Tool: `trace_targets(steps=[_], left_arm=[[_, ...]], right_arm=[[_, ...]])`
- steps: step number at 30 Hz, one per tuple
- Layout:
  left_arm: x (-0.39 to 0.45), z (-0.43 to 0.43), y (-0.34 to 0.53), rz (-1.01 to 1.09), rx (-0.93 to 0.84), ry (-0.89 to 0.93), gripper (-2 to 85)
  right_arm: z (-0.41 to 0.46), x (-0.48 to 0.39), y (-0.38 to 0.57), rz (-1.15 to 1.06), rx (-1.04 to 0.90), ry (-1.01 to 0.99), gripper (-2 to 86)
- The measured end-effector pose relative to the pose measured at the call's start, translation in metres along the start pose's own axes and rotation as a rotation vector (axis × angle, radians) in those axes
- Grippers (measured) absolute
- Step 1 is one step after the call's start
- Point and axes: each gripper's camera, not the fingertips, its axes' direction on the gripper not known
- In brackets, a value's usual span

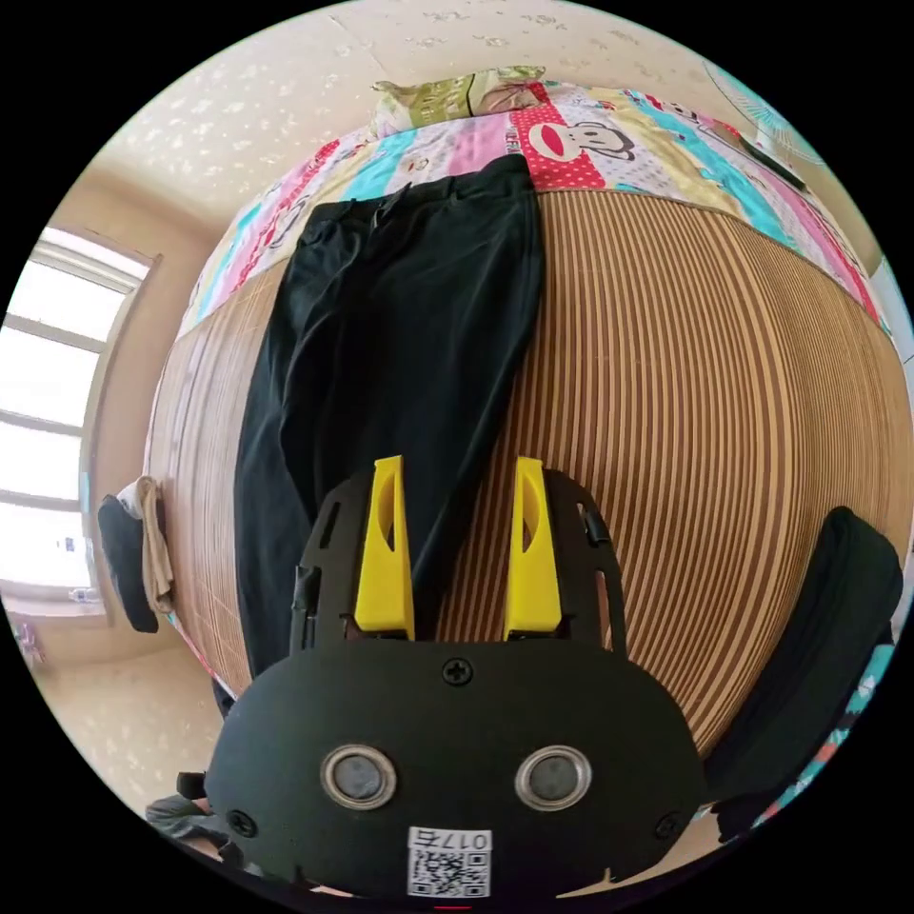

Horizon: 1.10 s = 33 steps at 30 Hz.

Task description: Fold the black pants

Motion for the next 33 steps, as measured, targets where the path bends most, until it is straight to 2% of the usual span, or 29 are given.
trace_targets(steps=[3, 5, 7, 9, 11, 14, 17, 19, 20, 22, 25, 28, 33], left_arm=[[-0.013, -0.008, 0.009, -0.038, 0.028, 0.069, -0.9], [-0.024, -0.012, 0.02, -0.059, 0.052, 0.136, -0.9], [-0.034, -0.01, 0.027, -0.085, 0.037, 0.19, -0.9], [-0.043, -0.007, 0.036, -0.113, 0.033, 0.248, -1.0], [-0.051, -0.002, 0.046, -0.138, 0.008, 0.282, -1.0], [-0.059, 0.001, 0.06, -0.194, -0.045, 0.202, -0.9], [-0.07, -0.006, 0.074, -0.245, -0.055, 0.125, -0.9], [-0.077, -0.013, 0.082, -0.27, -0.049, 0.118, -0.8], [-0.081, -0.017, 0.087, -0.285, -0.047, 0.119, -0.8], [-0.087, -0.021, 0.095, -0.302, -0.05, 0.117, -0.5], [-0.094, -0.024, 0.104, -0.314, -0.064, 0.115, 0.8], [-0.097, -0.029, 0.107, -0.318, -0.015, 0.112, 4.5], [-0.092, -0.033, 0.086, -0.272, 0.067, 0.039, 9.6]], right_arm=[[-0.011, -0.042, -0.014, -0.035, 0.101, 0.078, 5.0], [-0.025, -0.091, -0.016, -0.128, 0.186, 0.209, 3.2], [-0.032, -0.189, -0.005, -0.362, 0.328, 0.585, 2.5], [-0.019, -0.261, 0.01, -0.569, 0.4, 0.821, 2.3], [-0.005, -0.316, 0.025, -0.727, 0.415, 0.838, 2.2], [0.015, -0.366, 0.028, -0.768, 0.337, 0.705, 2.4], [0.032, -0.366, 0.013, -0.666, 0.261, 0.51, 2.9], [0.03, -0.337, 0.002, -0.563, 0.223, 0.203, 3.9], [0.027, -0.326, 0.001, -0.538, 0.217, 0.11, 4.3], [0.007, -0.273, 0.008, -0.421, 0.221, -0.241, 6.1], [-0.02, -0.199, 0.06, -0.41, 0.245, -0.588, 7.6], [-0.03, -0.131, 0.146, -0.452, 0.2, -0.715, 7.5], [-0.027, -0.043, 0.292, -0.409, 0.069, -0.691, 8.7]])
